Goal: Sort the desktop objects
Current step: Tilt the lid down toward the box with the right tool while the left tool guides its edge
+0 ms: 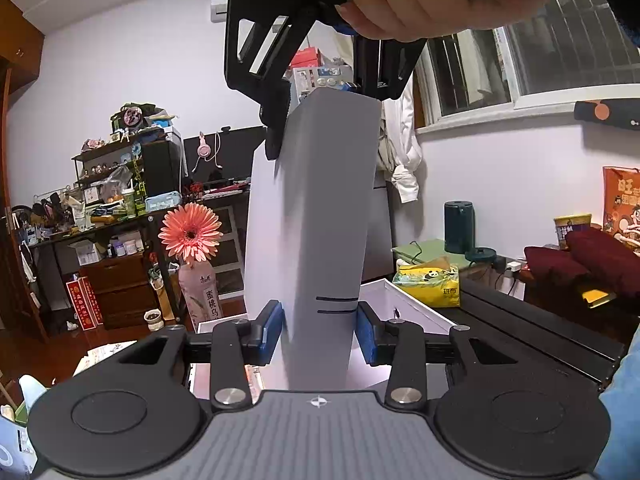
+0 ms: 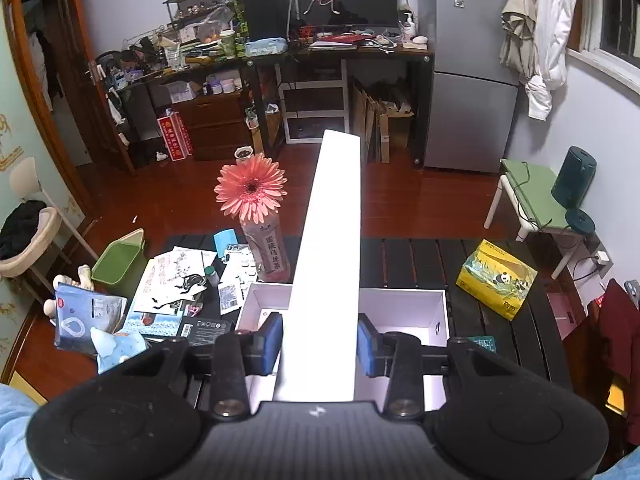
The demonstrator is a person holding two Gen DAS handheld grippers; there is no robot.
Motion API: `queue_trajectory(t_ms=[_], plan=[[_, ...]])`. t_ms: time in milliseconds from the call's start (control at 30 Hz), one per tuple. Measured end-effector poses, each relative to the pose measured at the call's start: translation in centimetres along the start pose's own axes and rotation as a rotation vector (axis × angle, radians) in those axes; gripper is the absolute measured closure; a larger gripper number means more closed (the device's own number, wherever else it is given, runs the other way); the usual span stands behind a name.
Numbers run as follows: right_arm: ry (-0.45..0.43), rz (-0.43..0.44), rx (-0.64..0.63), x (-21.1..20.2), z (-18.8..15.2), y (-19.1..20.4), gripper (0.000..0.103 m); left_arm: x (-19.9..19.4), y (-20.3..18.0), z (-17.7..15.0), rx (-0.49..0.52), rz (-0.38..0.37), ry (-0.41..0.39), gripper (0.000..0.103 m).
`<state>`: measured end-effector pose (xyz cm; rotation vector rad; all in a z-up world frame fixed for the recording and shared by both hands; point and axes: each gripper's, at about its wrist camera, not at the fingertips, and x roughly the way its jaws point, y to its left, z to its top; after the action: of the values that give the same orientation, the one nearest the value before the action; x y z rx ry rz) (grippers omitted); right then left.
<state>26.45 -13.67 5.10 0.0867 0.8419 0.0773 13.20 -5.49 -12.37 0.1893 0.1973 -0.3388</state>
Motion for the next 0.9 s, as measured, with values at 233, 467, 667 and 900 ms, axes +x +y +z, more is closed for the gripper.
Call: queue_trajectory(t_ms=[233, 467, 667, 900], plan=[[0.013, 0.015, 0.026, 0.2, 0.1, -1.9, 0.066, 0.0, 0.5, 0.0, -0.010, -0.051, 0.019, 0.063], [0.044, 0.086, 0.119, 0.4, -0.2, -6.1, 0.066, -0.6, 0.9, -0.3, -0.034, -0.120, 0.047, 0.063], [0.046, 0.152, 0.163, 0.7, -0.9, -9.7, 0.066, -1.3, 1.5, 0.0, -0.058, -0.145, 0.044, 0.063], [0.040, 0.261, 0.214, 1.6, -2.2, -14.2, 0.066, -1.7, 1.9, 0.1, -0.072, -0.163, 0.055, 0.063]])
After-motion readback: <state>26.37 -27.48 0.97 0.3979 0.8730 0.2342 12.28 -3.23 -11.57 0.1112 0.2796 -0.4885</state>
